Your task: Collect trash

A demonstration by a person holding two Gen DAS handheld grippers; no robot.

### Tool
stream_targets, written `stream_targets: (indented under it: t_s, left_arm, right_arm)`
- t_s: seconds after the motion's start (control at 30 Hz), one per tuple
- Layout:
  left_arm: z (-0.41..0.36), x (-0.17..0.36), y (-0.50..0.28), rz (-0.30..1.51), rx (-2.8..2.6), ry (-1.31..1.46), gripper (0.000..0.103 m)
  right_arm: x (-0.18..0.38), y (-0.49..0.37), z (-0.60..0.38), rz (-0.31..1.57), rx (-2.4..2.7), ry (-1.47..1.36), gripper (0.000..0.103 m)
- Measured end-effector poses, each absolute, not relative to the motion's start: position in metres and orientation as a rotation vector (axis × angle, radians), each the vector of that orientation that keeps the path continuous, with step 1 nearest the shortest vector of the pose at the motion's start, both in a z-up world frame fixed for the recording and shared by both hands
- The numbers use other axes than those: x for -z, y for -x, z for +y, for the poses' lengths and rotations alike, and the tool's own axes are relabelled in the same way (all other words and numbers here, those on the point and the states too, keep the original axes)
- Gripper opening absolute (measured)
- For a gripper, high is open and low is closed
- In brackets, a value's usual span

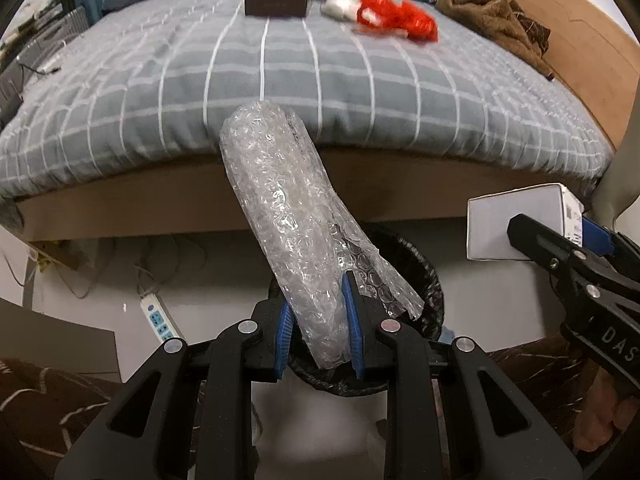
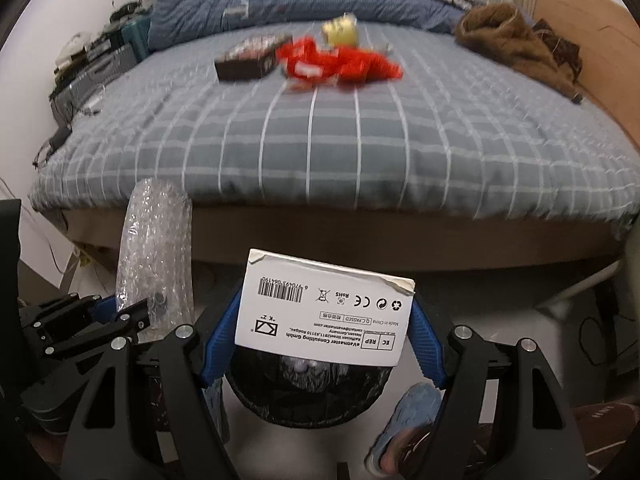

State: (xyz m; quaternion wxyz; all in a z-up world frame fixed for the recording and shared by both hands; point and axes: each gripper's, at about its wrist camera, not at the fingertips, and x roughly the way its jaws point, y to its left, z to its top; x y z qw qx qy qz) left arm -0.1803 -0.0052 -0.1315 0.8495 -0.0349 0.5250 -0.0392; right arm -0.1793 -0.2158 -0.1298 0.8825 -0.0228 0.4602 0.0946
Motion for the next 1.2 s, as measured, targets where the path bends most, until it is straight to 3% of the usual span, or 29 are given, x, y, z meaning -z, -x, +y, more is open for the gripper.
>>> stream_targets:
  t_s: [0.57, 0.77, 1.2]
  left_arm:
    - [0.012, 0.179, 0.159, 1.18, 0.049, 0.079, 0.023]
    - [0.0, 0.187, 0.154, 1.191, 0.065, 0.066, 0.023]
    - [-0.052, 0.192, 0.148, 1.206, 0.157, 0.033, 0.023]
  right_arm:
    - [0.196, 0.147, -0.192, 1.098, -0.245, 0.067, 0.072]
    - [0.188, 0.147, -0.209, 1.053, -0.187, 0.064, 0.092]
    - [0.178, 0.15, -0.266, 0.994, -0.057, 0.099, 0.095]
